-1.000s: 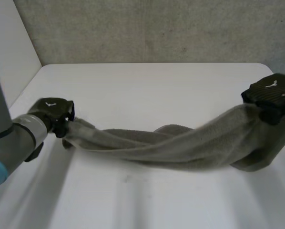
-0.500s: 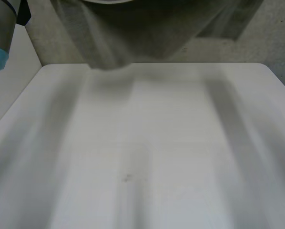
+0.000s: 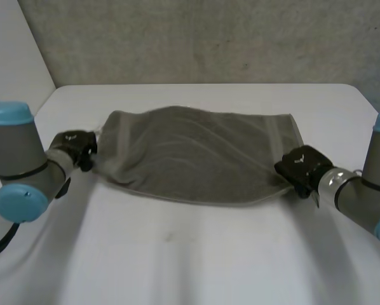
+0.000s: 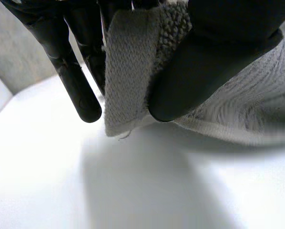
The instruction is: Fold the towel.
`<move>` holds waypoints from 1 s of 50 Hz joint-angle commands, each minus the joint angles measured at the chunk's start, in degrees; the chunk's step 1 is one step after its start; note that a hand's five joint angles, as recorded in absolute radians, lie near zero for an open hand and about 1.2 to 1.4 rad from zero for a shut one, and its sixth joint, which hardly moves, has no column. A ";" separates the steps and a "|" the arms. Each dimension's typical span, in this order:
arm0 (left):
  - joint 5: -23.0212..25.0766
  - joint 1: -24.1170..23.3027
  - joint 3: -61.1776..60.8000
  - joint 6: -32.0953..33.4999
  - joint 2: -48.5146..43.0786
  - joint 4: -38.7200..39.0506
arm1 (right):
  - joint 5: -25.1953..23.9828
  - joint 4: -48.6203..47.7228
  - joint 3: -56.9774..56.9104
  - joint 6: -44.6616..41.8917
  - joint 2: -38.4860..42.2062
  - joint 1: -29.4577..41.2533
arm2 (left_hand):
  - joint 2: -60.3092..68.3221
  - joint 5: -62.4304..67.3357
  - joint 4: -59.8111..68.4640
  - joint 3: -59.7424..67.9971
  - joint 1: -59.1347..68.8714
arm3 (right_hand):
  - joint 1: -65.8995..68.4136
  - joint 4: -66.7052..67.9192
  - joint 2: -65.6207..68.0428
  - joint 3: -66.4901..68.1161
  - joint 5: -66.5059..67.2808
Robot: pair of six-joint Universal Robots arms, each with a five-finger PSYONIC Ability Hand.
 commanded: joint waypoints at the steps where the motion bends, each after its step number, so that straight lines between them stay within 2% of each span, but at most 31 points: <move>1: 0.00 3.51 -6.06 3.69 6.60 -2.65 | -0.27 0.19 5.46 1.26 -9.25 -3.75 | 10.29 11.61 10.22 10.30 12.66 | 4.35 3.56 3.09 3.57 3.25; 5: 0.09 4.56 -9.57 3.69 12.67 -6.70 | -0.01 0.80 9.07 2.49 -15.06 -7.10 | 10.29 11.61 10.22 10.30 12.66 | 4.35 3.56 3.09 3.57 3.25; 11: 0.61 4.92 -13.28 3.86 17.00 -10.31 | -0.44 3.97 11.71 4.52 -19.21 -8.34 | 10.29 11.61 10.22 10.30 12.66 | 4.35 3.56 3.09 3.57 3.25; 16: 1.85 4.92 -15.30 4.13 18.67 -10.58 | -4.12 6.17 15.05 4.60 -21.76 -9.92 | 10.29 11.61 10.22 10.30 12.66 | 4.35 3.56 3.09 3.57 3.25; 23: 2.55 4.22 -12.32 4.13 13.94 -9.35 | -7.82 5.73 14.71 4.95 -20.10 -9.92 | 10.29 11.61 10.22 10.30 12.66 | 4.35 3.56 3.09 3.57 3.25; 31: 2.11 2.81 -0.71 3.43 3.64 -6.01 | -7.21 3.71 7.32 5.75 -11.48 -9.30 | 2.92 4.23 2.84 2.92 5.28 | 4.35 3.56 3.09 3.57 3.25; 33: 2.20 1.85 5.24 3.51 -1.00 -5.83 | -6.25 3.01 3.12 8.63 -8.50 -9.30 | -13.63 -12.31 -13.71 -13.62 -11.26 | 4.35 3.56 3.09 3.57 3.25; 34: 2.20 1.84 5.27 3.51 -1.02 -5.83 | -6.25 3.00 3.10 8.65 -8.49 -9.30 | -13.74 -12.42 -13.81 -13.73 -11.37 | 4.35 3.56 3.09 3.57 3.25; 35: 2.28 1.58 7.88 3.86 -3.28 -5.66 | -5.20 2.57 1.01 10.30 -7.01 -9.22 | -27.56 -26.24 -27.64 -27.55 -25.19 | 4.35 3.56 3.09 3.57 3.25; 36: 2.28 1.58 7.90 3.86 -3.31 -5.65 | -5.19 2.56 0.99 10.32 -6.99 -9.22 | -27.70 -26.38 -27.78 -27.69 -25.33 | 4.35 3.56 3.09 3.57 3.25; 38: 1.94 1.49 12.98 4.22 -7.24 -5.65 | -3.44 2.13 -2.16 12.68 -4.89 -8.95 | -52.31 -50.99 -52.39 -52.30 -49.94 | 4.35 3.56 3.09 3.57 3.25; 39: 1.93 1.49 13.00 4.22 -7.26 -5.65 | -3.43 2.12 -2.17 12.69 -4.88 -8.95 | -52.43 -51.11 -52.50 -52.42 -50.06 | 4.35 3.56 3.09 3.57 3.25; 40: 1.76 1.49 15.44 4.22 -8.74 -5.83 | -2.74 2.04 -3.04 13.30 -4.19 -8.69 | -58.42 -57.11 -58.50 -58.41 -56.05 | 4.35 3.56 3.09 3.57 3.25; 45: 1.93 1.40 18.71 3.69 -9.55 -6.36 | -2.11 0.98 -3.23 14.36 -3.30 -7.99 | -59.15 -57.84 -59.23 -59.15 -56.79 | 4.35 3.56 3.09 3.57 3.25; 50: 2.11 1.49 16.25 3.43 -4.45 -7.41 | -1.41 -2.01 -2.00 15.33 -3.21 -7.63 | -59.15 -57.84 -59.23 -59.15 -56.79 | 4.35 3.56 3.09 3.57 3.25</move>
